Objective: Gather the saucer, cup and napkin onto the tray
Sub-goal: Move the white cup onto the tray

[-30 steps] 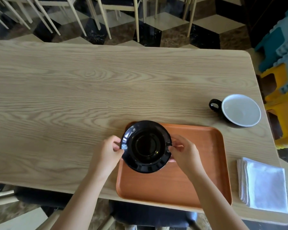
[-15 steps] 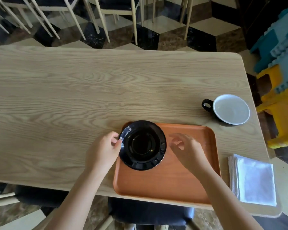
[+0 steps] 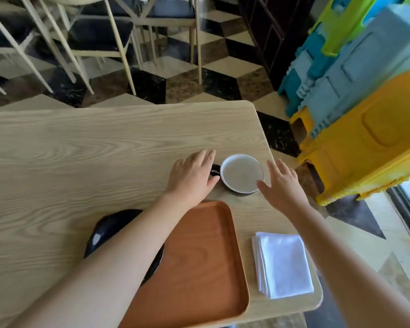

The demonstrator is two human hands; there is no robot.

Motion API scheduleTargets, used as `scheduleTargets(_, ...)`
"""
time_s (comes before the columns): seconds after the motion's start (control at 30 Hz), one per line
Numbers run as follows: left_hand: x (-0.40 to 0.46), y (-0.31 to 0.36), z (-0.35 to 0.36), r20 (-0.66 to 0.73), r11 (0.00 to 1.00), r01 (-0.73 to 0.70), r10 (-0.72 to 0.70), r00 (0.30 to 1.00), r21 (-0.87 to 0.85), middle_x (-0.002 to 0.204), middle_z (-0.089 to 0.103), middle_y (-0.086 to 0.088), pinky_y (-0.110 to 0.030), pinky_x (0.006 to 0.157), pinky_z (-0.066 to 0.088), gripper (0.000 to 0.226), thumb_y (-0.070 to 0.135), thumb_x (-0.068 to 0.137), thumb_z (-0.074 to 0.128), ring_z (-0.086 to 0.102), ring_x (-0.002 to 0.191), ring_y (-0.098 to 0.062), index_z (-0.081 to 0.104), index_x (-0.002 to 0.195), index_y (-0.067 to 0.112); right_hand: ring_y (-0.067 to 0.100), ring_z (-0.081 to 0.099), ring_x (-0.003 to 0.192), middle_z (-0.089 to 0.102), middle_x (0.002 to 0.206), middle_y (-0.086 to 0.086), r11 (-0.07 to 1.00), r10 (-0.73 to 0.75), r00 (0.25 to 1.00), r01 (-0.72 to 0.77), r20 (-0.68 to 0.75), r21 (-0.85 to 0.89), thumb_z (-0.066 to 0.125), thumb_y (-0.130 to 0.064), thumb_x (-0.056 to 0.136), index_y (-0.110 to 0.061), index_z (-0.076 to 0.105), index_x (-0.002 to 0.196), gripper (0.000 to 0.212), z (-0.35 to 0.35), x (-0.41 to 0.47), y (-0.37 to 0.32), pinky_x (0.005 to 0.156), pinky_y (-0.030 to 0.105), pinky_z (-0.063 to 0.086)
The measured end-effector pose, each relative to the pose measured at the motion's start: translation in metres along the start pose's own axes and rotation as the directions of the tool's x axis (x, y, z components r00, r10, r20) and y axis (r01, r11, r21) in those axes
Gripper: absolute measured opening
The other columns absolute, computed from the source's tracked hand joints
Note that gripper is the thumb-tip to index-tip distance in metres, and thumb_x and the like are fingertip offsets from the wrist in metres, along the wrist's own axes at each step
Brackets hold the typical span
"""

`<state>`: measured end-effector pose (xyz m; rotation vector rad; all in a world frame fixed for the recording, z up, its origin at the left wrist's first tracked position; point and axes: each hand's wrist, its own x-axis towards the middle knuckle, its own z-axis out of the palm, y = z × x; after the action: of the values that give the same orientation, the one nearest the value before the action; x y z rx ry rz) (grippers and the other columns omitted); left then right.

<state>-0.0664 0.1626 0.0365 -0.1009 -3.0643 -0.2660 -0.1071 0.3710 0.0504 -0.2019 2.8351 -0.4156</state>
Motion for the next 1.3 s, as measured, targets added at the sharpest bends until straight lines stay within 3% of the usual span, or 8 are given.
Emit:
scheduleTargets(0.17, 0.028, 0.013, 0.007, 0.261, 0.999, 0.032, -0.030, 0.965, -0.004, 0.138, 0.045, -0.004, -0.040, 0.083, 0.043, 0.050, 0.040, 0.093, 0.039, 0.047, 0.120, -0.028, 0.035, 0.136, 0.014, 0.033, 0.049, 0.118, 0.053, 0.132, 0.013, 0.994, -0.066, 0.993, 0.058, 0.094, 0.089, 0.054, -0.025, 0.089, -0.013, 0.038, 0.135, 0.050, -0.002, 0.016, 0.007, 0.092, 0.043, 0.045)
scheduleTargets(0.37, 0.030, 0.018, 0.007, 0.270, 0.938, 0.106, -0.014, 0.963, -0.329, 0.104, 0.054, -0.013, -0.033, 0.079, 0.040, 0.022, 0.021, 0.089, 0.052, 0.053, 0.096, -0.030, 0.056, 0.100, 0.003, 0.027, 0.068, 0.084, 0.065, 0.107, 0.016, 0.922, 0.038, 0.993, -0.078, 0.112, 0.379, 0.052, -0.012, 0.089, -0.018, 0.036, 0.138, 0.052, 0.006, 0.015, 0.007, 0.076, 0.042, 0.059)
scheduleTargets(0.57, 0.016, 0.016, 0.012, 0.287, 0.687, 0.332, -0.184, 0.940, -0.646, 0.096, 0.059, -0.019, -0.043, 0.077, 0.056, 0.013, 0.006, 0.077, 0.062, 0.063, 0.086, -0.033, 0.066, 0.088, 0.003, 0.022, 0.071, 0.065, 0.066, 0.096, 0.007, 0.796, 0.126, 0.989, -0.149, 0.081, 0.587, 0.048, -0.001, 0.084, -0.026, 0.048, 0.129, 0.052, 0.011, 0.006, 0.003, 0.072, 0.045, 0.060)
scheduleTargets(0.73, -0.020, 0.019, -0.005, 0.287, 0.462, 0.421, -0.332, 0.898, -0.781, 0.072, 0.053, 0.000, -0.014, 0.061, 0.056, 0.020, 0.000, 0.085, 0.058, 0.065, 0.082, -0.028, 0.066, 0.097, 0.014, 0.025, 0.072, 0.070, 0.070, 0.096, 0.008, 0.752, 0.090, 0.992, -0.129, 0.094, 0.647, 0.050, 0.000, 0.082, -0.028, 0.053, 0.124, 0.051, 0.010, -0.016, -0.006, 0.074, 0.044, 0.060)
scheduleTargets(0.83, -0.048, 0.016, -0.013, 0.288, 0.359, 0.455, -0.430, 0.855, -0.815, 0.083, 0.060, -0.009, -0.009, 0.058, 0.053, 0.022, 0.001, 0.084, 0.059, 0.067, 0.080, -0.029, 0.066, 0.098, 0.016, 0.023, 0.072, 0.072, 0.070, 0.100, 0.009, 0.714, 0.043, 0.991, -0.117, 0.124, 0.690, 0.051, 0.001, 0.083, -0.027, 0.053, 0.124, 0.050, 0.011, -0.036, -0.017, 0.071, 0.038, 0.061)
scheduleTargets(0.93, -0.075, 0.011, -0.016, 0.309, 0.354, 0.507, -0.485, 0.818, -0.786, 0.087, 0.065, -0.004, -0.010, 0.061, 0.052, 0.031, 0.007, 0.084, 0.061, 0.069, 0.076, -0.018, 0.061, 0.116, 0.008, 0.024, 0.072, 0.070, 0.070, 0.101, 0.009, 0.694, 0.017, 0.987, -0.125, 0.158, 0.709, 0.051, 0.001, 0.082, -0.028, 0.056, 0.120, 0.048, 0.016, -0.051, -0.027, 0.071, 0.040, 0.061)
scheduleTargets(1.1, -0.105, 0.002, -0.009, 0.319, 0.380, 0.554, -0.526, 0.788, -0.741, 0.097, 0.071, -0.003, -0.038, 0.079, 0.058, 0.031, 0.011, 0.082, 0.063, 0.071, 0.071, -0.012, 0.065, 0.113, 0.011, 0.026, 0.072, 0.068, 0.069, 0.099, 0.011, 0.693, -0.002, 0.968, -0.178, 0.249, 0.699, 0.050, 0.001, 0.081, -0.027, 0.057, 0.117, 0.046, 0.032, -0.063, -0.036, 0.064, 0.037, 0.062)
scheduleTargets(1.3, -0.107, 0.002, -0.005, 0.313, 0.395, 0.541, -0.510, 0.801, -0.742, 0.098, 0.068, 0.005, -0.038, 0.080, 0.057, 0.031, 0.011, 0.082, 0.063, 0.070, 0.077, -0.012, 0.065, 0.113, 0.012, 0.024, 0.072, 0.073, 0.071, 0.094, 0.011, 0.671, 0.022, 0.953, -0.237, 0.301, 0.703, 0.048, 0.001, 0.082, -0.023, 0.056, 0.121, 0.046, 0.040, -0.063, -0.036, 0.060, 0.031, 0.061)
